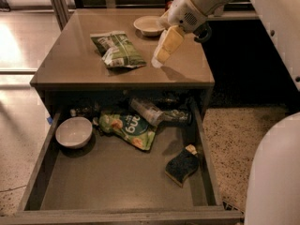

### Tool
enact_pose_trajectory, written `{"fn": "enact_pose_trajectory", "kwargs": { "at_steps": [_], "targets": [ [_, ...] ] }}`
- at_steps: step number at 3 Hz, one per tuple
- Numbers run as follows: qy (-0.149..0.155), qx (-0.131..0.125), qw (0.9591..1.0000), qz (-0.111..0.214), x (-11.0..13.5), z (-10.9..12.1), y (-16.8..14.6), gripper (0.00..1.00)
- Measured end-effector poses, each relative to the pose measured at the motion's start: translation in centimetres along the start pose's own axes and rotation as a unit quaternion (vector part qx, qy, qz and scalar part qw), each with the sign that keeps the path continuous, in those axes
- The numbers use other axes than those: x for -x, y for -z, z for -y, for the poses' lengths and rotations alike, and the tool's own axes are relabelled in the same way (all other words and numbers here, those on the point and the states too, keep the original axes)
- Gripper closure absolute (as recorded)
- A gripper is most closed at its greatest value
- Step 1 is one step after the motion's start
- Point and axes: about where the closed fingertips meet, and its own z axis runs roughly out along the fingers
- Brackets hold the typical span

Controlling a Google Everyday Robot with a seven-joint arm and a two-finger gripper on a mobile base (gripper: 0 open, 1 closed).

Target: Place green jalapeno chip bag into top drawer

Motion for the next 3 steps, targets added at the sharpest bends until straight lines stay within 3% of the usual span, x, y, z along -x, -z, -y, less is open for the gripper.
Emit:
{"fn": "enact_pose_trajectory", "kwargs": {
  "at_steps": [1,3],
  "targets": [
    [0.014,0.013,0.9998,-0.004,2.2,1.5,-2.6,0.0],
    [0.002,0.014,0.9998,0.011,2.4,3.4,-5.1,0.0]
  ]
}}
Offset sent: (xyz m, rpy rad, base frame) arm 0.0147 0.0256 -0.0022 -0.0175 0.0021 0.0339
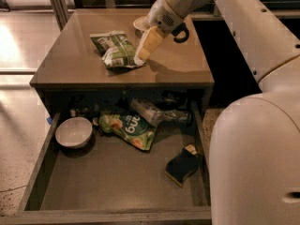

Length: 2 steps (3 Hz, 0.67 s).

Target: Place green jalapeno chip bag into top drawer

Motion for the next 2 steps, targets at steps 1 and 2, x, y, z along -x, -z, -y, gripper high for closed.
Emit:
{"fn": "enact_pose_trajectory", "kwargs": {
  "at_steps": [1,2],
  "targets": [
    [0.009,0.009,0.9999,-0.005,2.92,3.53,-4.26,0.0],
    [0.011,0.004,0.9999,-0.003,3.23,3.82,-4.14,0.0]
  ]
}}
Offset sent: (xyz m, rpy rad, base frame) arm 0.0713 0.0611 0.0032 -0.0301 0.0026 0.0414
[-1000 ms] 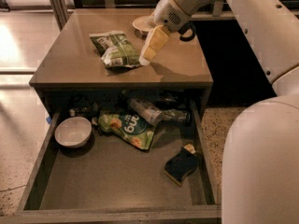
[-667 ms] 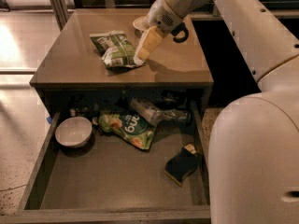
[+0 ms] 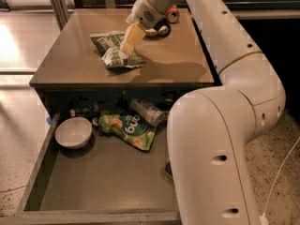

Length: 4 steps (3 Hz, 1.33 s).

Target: Place green jalapeno chip bag into top drawer

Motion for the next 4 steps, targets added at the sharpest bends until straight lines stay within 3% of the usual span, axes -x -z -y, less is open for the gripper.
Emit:
{"fn": "enact_pose_trajectory", "kwargs": {
  "at_steps": [1,2,3,4],
  "targets": [
    [-0.007,-0.023,0.9988,-0.043,-0.4,0.5,-0.3,0.0],
    [-0.014,-0.051,0.9939,-0.096,-0.8,0.8,-0.6,0.0],
    [-0.021,-0.059,0.9904,-0.123,-1.3,0.6,-1.2,0.0],
    [-0.023,-0.054,0.9905,-0.124,-1.0,0.9,-2.2,0.0]
  ]
}}
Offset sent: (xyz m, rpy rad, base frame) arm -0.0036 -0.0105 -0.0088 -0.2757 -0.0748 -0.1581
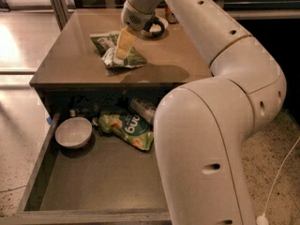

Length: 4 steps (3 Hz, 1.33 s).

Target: Place green jalapeno chip bag into top drawer

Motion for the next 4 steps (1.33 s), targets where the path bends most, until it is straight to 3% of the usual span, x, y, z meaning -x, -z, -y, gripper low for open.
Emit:
{"fn": "enact_pose_trajectory", "kwargs": {
  "at_steps": [1,2,4],
  "targets": [
    [0.023,0.001,0.9997,0.006,3.4,0.8,-1.2,0.0],
    [0.02,0.001,0.9998,0.002,3.5,1.1,-1.9,0.0],
    [0.011,0.057,0.9983,0.005,3.8,0.3,-8.0,0.0]
  ]
}}
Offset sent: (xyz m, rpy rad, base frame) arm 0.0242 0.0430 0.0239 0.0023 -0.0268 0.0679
